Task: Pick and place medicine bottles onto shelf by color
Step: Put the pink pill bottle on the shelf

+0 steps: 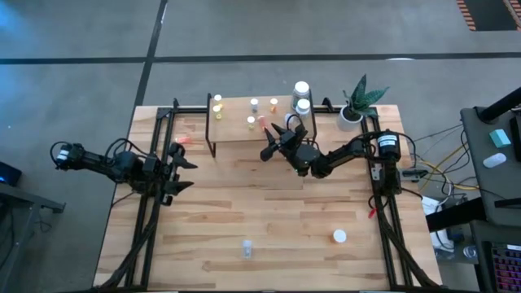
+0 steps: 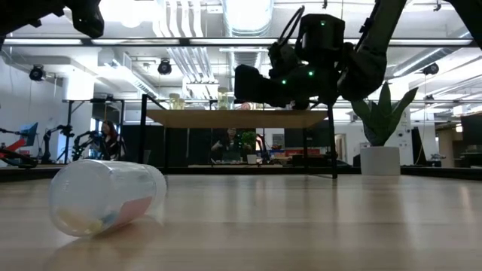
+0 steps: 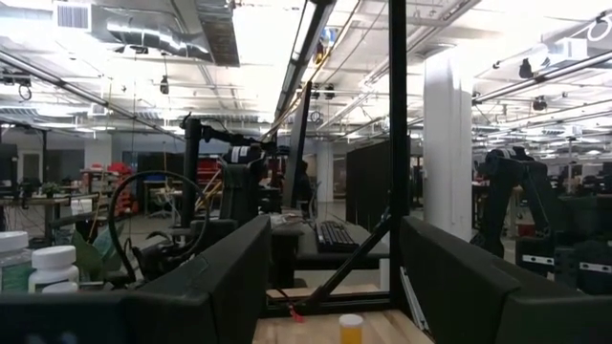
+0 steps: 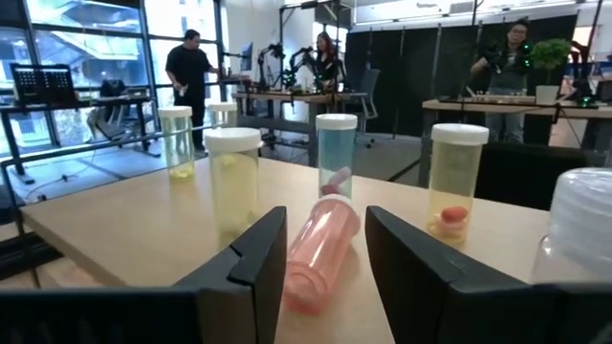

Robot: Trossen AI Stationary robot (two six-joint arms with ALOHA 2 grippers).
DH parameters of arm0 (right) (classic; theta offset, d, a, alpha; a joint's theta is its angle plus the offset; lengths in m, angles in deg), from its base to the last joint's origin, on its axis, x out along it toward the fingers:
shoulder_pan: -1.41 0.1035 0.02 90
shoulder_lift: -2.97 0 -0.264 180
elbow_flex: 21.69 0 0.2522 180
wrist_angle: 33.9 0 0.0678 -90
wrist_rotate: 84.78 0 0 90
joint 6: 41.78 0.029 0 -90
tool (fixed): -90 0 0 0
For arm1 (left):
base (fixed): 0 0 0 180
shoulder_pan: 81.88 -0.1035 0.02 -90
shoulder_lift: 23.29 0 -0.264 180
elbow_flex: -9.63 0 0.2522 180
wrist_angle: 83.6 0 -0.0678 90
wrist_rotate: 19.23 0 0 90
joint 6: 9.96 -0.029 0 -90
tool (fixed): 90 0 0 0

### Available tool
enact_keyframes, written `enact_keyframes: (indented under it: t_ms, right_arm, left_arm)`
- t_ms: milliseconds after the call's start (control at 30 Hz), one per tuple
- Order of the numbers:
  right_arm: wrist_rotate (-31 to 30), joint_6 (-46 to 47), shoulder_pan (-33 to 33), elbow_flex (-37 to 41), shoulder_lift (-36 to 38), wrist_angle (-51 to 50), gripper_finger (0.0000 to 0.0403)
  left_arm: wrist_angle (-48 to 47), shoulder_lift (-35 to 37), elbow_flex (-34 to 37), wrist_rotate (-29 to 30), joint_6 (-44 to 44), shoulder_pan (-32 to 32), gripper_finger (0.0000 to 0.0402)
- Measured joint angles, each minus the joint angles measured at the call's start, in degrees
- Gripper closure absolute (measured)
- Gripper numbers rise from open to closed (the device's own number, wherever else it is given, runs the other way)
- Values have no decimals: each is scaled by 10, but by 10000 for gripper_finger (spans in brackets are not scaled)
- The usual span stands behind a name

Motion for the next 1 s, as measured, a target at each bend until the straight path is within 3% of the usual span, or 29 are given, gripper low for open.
enact_keyframes:
  t_ms: [300,433,633,767,1000]
  right_arm:
    - [0,-24,0,-27,1,-38,238]
    - [-1,-24,0,-73,1,-141,214]
    - [-41,51,-6,-137,1,-330,193]
    - [-46,94,-10,-160,3,-397,200]
    - [-45,127,-11,-152,4,-402,245]
  left_arm:
    - [0,0,0,0,0,0,185]
    - [0,0,0,0,0,0,185]
    - [0,0,0,0,0,0,185]
    - [-1,0,0,0,1,0,185]
    - [-1,0,0,0,1,0,185]
